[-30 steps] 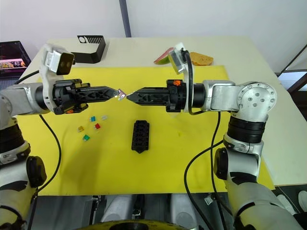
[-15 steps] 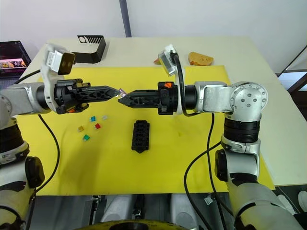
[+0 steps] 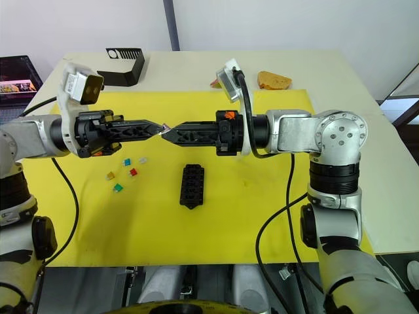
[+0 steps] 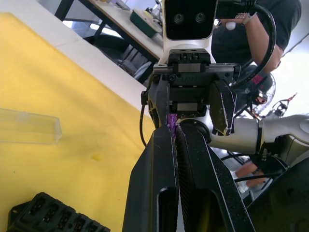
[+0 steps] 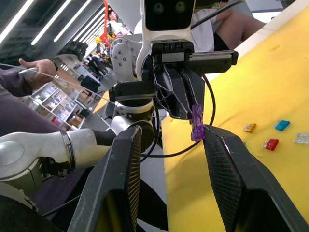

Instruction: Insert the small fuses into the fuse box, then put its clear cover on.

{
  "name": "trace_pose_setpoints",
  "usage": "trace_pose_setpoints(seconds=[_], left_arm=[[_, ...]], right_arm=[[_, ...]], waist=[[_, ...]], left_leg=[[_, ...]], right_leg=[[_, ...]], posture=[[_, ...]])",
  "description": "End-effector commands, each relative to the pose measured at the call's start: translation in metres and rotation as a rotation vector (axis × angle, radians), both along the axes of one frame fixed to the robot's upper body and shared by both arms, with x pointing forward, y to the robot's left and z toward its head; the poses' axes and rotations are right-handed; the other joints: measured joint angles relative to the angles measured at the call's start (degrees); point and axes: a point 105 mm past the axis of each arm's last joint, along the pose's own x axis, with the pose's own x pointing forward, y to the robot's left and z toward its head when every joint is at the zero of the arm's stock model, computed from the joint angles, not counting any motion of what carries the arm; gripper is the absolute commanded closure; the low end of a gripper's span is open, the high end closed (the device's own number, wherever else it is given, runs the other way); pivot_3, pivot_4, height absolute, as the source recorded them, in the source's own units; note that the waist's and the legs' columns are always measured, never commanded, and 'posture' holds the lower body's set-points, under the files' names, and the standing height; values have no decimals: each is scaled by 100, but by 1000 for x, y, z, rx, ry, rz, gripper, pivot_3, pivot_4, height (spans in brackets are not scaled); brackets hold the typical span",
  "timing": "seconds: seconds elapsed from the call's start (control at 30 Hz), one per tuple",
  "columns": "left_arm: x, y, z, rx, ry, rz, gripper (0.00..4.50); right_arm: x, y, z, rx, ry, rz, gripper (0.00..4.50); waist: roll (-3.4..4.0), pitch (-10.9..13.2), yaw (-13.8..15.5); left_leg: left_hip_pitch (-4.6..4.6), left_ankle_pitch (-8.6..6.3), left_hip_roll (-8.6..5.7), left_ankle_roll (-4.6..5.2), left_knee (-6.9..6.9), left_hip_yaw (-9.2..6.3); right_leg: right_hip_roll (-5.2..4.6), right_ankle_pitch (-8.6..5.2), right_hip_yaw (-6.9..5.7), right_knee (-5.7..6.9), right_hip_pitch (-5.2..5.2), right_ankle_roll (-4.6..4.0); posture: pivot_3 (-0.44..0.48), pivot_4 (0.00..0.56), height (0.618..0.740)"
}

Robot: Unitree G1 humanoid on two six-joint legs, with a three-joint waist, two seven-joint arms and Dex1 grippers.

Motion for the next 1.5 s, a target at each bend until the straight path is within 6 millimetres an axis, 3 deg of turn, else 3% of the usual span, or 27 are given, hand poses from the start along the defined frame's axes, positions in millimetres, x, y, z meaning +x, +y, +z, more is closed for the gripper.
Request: trace_pose_setpoints(seconds=[0.03,0.1,0.4,0.5,0.67,0.83,1.03,1.5], left_arm=[[-3,1,6,-3,-35,-2,4500],[-2,1,6,-1,-35,-2,4500],[-2,0,0,37,-44,4,4500],[-2,-1,-6,97,-144,35,4500],[-4,18,-55,447,-397,55,2499],[-17,27,-95,590,-551,-17,56],[-28,30,-121,621,-628,-48,56],[-29,11,-124,563,-685,9,56]], right_arm=[[-9,1,10,34,-40,36,3594],[-9,2,10,34,-39,36,4475],[-10,2,8,11,-53,31,4475],[-9,2,2,-78,-117,6,4475],[-14,-5,-46,-472,-514,2,4500],[-9,-10,-73,-621,-712,98,4500],[-16,-3,-84,-671,-722,190,4500],[-18,7,-89,-735,-621,223,4500]], waist=[[0,0,0],[0,0,2],[0,0,2],[2,2,0],[4,2,-1],[5,3,-9],[5,4,34],[6,5,13]], left_leg=[[0,0,0,0,0,0],[0,0,0,0,0,0],[0,-2,0,4,0,0],[-1,-2,0,4,-2,0],[-1,7,1,-12,-51,1],[-3,6,5,-11,-58,6],[-5,-11,7,19,-56,5],[-5,-14,5,24,-53,4]], right_leg=[[0,0,0,0,0,0],[0,0,0,-1,0,0],[-1,0,0,-3,0,0],[-2,0,0,-6,0,-1],[2,0,0,-57,-2,-1],[9,0,3,-83,2,-1],[-5,-7,1,-83,4,-17],[-8,2,-5,-82,6,-4]], posture=[[0,150,740],[0,150,740],[0,150,740],[0,150,740],[0,150,740],[0,150,740],[0,150,740],[0,150,740]])
